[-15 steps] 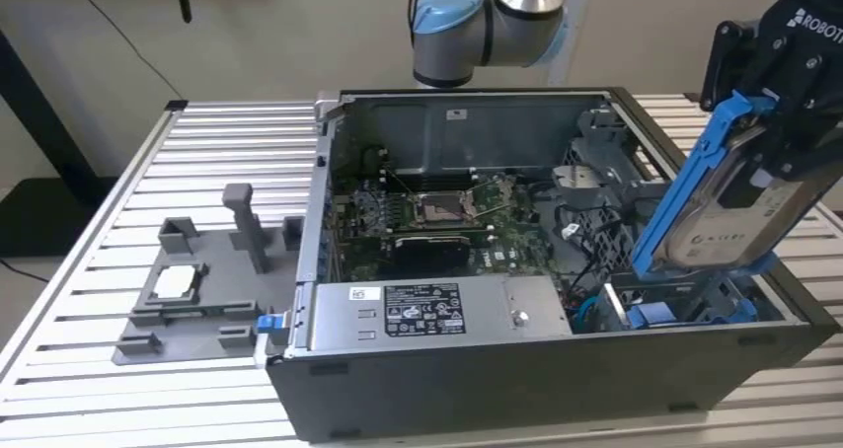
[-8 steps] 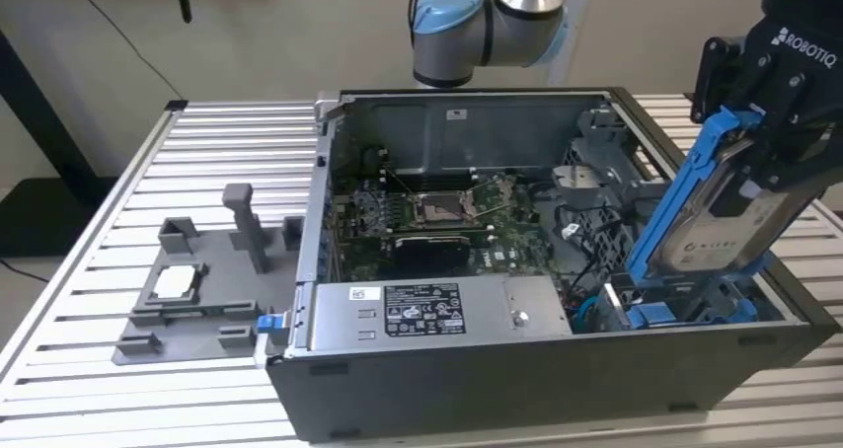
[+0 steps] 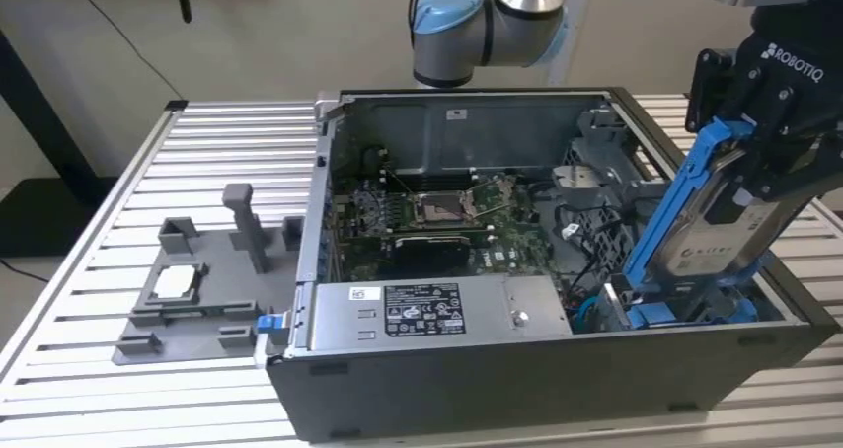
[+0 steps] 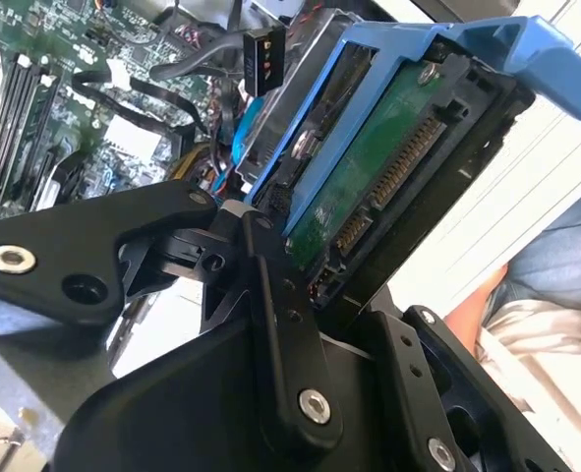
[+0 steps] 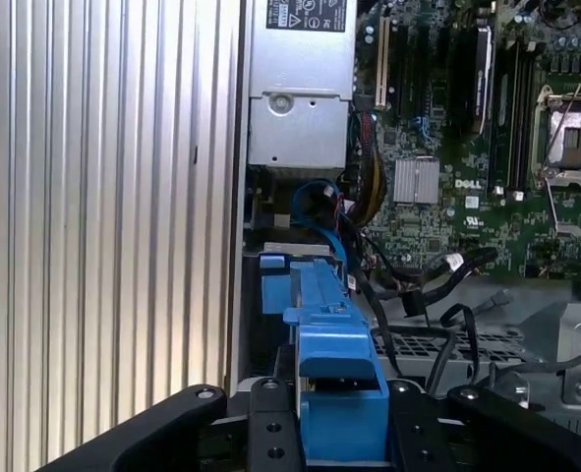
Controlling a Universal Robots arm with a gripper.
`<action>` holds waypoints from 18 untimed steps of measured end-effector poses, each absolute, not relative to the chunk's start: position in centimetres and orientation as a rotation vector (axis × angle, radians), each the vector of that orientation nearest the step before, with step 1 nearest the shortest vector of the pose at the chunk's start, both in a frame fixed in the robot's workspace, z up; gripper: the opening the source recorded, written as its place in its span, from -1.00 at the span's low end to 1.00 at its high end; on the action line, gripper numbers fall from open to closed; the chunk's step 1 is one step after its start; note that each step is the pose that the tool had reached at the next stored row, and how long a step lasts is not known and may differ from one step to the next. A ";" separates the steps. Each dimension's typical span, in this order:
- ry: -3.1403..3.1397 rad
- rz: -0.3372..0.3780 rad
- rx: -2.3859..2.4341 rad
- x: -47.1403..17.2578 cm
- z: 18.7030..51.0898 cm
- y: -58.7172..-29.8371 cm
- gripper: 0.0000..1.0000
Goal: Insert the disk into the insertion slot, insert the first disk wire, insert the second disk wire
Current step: 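Insert the disk into the insertion slot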
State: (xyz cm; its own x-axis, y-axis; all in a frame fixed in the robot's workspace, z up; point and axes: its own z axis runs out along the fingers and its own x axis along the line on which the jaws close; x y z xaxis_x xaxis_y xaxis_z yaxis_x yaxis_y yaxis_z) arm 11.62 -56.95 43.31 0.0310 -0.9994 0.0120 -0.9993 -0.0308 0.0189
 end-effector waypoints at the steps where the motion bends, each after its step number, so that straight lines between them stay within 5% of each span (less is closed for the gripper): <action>1: -2.172 -0.007 2.240 11.6 43.1 -56.9 -0.36; 18: -2.181 -0.008 2.230 11.6 41.0 -56.5 -0.36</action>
State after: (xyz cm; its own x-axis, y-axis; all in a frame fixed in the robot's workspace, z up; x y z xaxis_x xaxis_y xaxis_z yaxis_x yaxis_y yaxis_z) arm 11.62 -56.53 40.96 0.0223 -0.9997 0.0114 -0.9996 -0.0221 0.0193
